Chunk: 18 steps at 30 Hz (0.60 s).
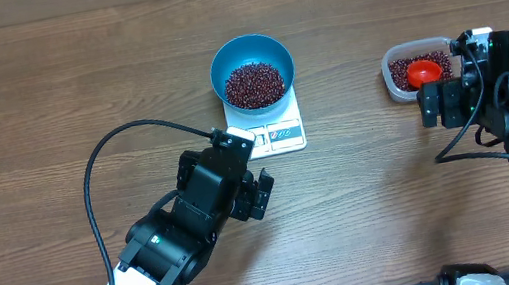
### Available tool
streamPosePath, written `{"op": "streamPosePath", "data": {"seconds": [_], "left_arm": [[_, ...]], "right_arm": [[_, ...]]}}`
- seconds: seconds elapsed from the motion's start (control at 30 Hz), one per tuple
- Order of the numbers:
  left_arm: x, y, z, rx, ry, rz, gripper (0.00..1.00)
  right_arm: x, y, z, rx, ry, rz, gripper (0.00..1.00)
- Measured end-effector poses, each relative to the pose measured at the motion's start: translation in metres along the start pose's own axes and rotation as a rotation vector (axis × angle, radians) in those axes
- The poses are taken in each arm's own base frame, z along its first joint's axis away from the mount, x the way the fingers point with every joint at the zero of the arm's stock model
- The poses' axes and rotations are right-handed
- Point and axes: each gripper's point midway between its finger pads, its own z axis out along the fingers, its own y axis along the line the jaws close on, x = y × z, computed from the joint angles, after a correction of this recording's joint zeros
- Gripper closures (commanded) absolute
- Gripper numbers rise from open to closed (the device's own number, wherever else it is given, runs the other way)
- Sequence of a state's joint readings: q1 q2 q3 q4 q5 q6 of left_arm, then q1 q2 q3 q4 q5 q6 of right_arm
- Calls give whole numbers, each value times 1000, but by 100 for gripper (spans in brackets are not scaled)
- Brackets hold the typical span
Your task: Scoop item into bowl and weigh 150g on scale
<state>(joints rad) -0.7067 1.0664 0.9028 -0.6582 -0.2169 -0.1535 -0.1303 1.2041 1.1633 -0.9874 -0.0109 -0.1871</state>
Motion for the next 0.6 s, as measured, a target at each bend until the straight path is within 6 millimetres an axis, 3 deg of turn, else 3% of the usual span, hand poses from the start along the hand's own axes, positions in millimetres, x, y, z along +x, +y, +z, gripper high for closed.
{"op": "streamPosePath", "data": {"seconds": [0.6], "left_arm": [[0,0,0,0,0,0,1]], "right_arm": [[0,0,0,0,1,0,0]]}}
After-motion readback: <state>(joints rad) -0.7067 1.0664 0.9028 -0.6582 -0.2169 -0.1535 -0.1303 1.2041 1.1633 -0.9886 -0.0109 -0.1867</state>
